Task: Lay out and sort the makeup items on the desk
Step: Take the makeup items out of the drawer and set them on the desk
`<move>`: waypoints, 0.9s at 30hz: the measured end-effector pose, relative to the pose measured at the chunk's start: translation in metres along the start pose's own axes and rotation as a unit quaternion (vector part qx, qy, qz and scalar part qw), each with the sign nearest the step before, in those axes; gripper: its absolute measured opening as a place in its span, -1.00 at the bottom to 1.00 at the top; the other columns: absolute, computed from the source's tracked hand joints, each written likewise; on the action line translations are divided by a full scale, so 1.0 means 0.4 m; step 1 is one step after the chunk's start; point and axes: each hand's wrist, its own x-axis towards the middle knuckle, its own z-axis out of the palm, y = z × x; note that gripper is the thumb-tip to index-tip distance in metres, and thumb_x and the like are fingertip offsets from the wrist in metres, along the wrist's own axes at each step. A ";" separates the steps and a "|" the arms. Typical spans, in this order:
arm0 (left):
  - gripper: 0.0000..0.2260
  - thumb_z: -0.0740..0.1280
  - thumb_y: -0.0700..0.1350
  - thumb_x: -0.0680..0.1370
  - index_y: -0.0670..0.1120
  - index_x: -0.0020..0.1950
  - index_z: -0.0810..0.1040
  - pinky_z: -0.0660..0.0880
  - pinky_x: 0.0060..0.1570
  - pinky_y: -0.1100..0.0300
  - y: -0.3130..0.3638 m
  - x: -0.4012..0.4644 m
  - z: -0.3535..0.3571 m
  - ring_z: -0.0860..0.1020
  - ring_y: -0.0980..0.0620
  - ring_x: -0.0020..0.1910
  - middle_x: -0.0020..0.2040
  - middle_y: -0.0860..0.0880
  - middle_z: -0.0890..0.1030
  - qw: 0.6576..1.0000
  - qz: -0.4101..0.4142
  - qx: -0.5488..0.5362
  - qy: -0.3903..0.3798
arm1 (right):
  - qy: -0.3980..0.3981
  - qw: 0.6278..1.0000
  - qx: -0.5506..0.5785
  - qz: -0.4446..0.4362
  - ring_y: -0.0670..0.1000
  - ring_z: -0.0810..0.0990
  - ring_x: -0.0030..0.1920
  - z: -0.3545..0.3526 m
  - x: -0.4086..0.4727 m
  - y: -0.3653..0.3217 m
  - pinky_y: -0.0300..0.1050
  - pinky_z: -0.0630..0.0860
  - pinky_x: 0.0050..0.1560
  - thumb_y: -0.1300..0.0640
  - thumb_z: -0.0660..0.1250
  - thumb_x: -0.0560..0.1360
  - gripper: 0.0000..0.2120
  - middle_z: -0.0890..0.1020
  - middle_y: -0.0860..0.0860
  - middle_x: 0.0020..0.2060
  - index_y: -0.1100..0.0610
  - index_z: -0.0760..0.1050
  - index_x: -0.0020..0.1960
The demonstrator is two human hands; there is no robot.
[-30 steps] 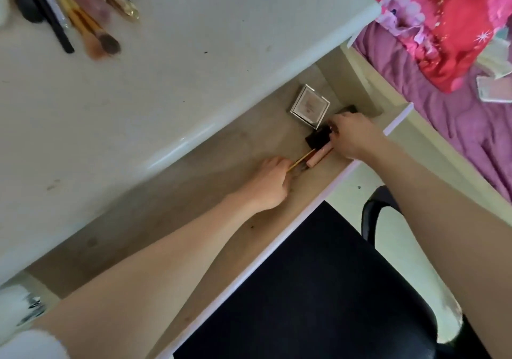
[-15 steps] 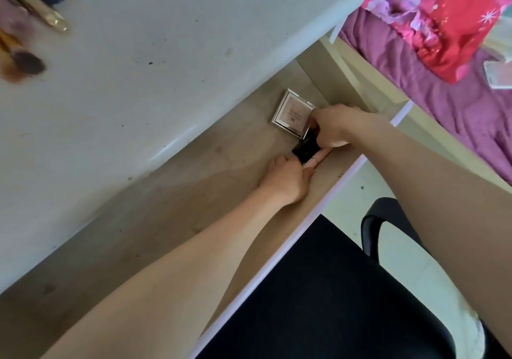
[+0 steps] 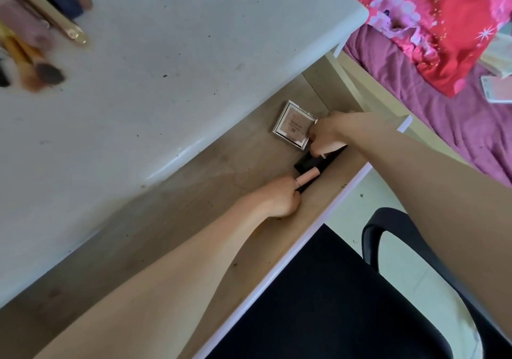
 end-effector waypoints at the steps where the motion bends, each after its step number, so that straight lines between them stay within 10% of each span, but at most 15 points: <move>1: -0.57 0.04 -0.22 0.60 0.01 0.46 0.21 0.25 -0.55 0.43 -0.005 -0.007 0.001 0.37 0.07 -0.39 0.15 -0.08 0.51 1.000 -0.004 -0.004 -0.007 | 0.001 1.000 -0.003 0.006 0.14 0.39 0.19 -0.001 -0.003 -0.001 -0.05 0.32 0.06 0.02 0.16 0.44 -0.73 0.42 0.07 0.10 0.04 0.39 0.11; 5: -0.53 0.09 -0.21 0.56 0.08 0.45 0.20 0.29 -0.38 0.37 -0.037 -0.039 0.002 0.37 0.12 -0.34 0.31 0.05 0.43 0.999 0.018 -0.028 -0.009 | 0.005 0.999 0.033 0.002 0.12 0.33 0.22 0.004 -0.003 -0.012 -0.02 0.29 0.12 0.08 0.11 0.44 -0.90 0.39 0.09 0.15 0.07 0.36 -0.11; 9: -0.69 0.13 -0.19 0.58 0.02 0.30 0.37 0.24 -0.49 0.42 -0.057 -0.086 -0.017 0.33 0.17 -0.42 -0.16 0.16 0.47 0.999 0.012 -0.036 0.006 | 0.008 0.998 0.052 -0.017 0.12 0.35 0.25 0.014 -0.004 -0.018 -0.05 0.36 -0.02 0.10 0.11 0.41 -0.90 0.38 0.11 0.07 0.04 0.30 -0.29; 12: -0.84 0.13 -0.13 0.61 0.06 -0.14 0.37 0.20 -0.44 0.32 -0.075 -0.126 -0.033 0.27 0.08 -0.42 -0.17 0.19 0.11 0.999 -0.001 -0.039 -0.001 | -0.011 0.999 0.032 -0.014 0.13 0.39 0.21 0.011 -0.014 -0.027 -0.05 0.39 -0.03 0.12 0.09 0.39 -0.88 0.44 0.11 0.08 0.09 0.39 -0.16; 13: -0.77 0.14 -0.09 0.61 0.00 -0.25 0.27 0.20 -0.40 0.27 -0.086 -0.138 -0.038 0.26 0.06 -0.39 0.00 0.19 0.30 0.999 -0.008 -0.041 0.005 | -0.018 0.999 0.026 -0.010 0.13 0.38 0.23 0.006 -0.020 -0.032 -0.04 0.40 0.00 0.14 0.07 0.40 -0.77 0.43 0.13 0.14 0.11 0.42 -0.02; 14: -0.71 0.15 -0.03 0.61 -0.03 -0.29 0.21 0.20 -0.38 0.24 -0.097 -0.153 -0.041 0.26 0.06 -0.39 -0.25 0.20 0.12 0.999 -0.012 -0.043 0.010 | -0.021 1.000 0.019 -0.004 0.12 0.33 0.26 0.003 -0.027 -0.038 -0.02 0.37 0.06 0.16 0.06 0.42 -0.67 0.40 0.14 0.20 0.12 0.41 0.14; 19: -0.70 0.16 0.08 0.60 -0.04 -0.27 0.24 0.17 -0.39 0.27 -0.158 -0.217 -0.031 0.23 0.11 -0.41 -0.37 0.06 0.25 0.996 -0.027 -0.071 0.037 | -0.001 1.000 -0.024 -0.002 0.10 0.18 0.36 0.007 -0.042 -0.048 0.08 0.24 0.30 0.17 0.02 0.52 -0.57 0.32 0.11 0.32 0.11 0.29 0.38; 27: -0.89 0.15 -0.09 0.62 0.09 -0.06 0.39 0.42 -0.31 0.31 -0.206 -0.279 -0.018 0.46 0.16 -0.38 -0.27 0.02 0.54 0.972 -0.050 -0.230 0.009 | 0.005 0.997 -0.065 -0.047 0.14 0.42 0.17 0.007 -0.056 -0.058 -0.09 0.34 -0.04 0.09 0.06 0.53 -0.63 0.43 0.08 0.26 0.09 0.36 0.31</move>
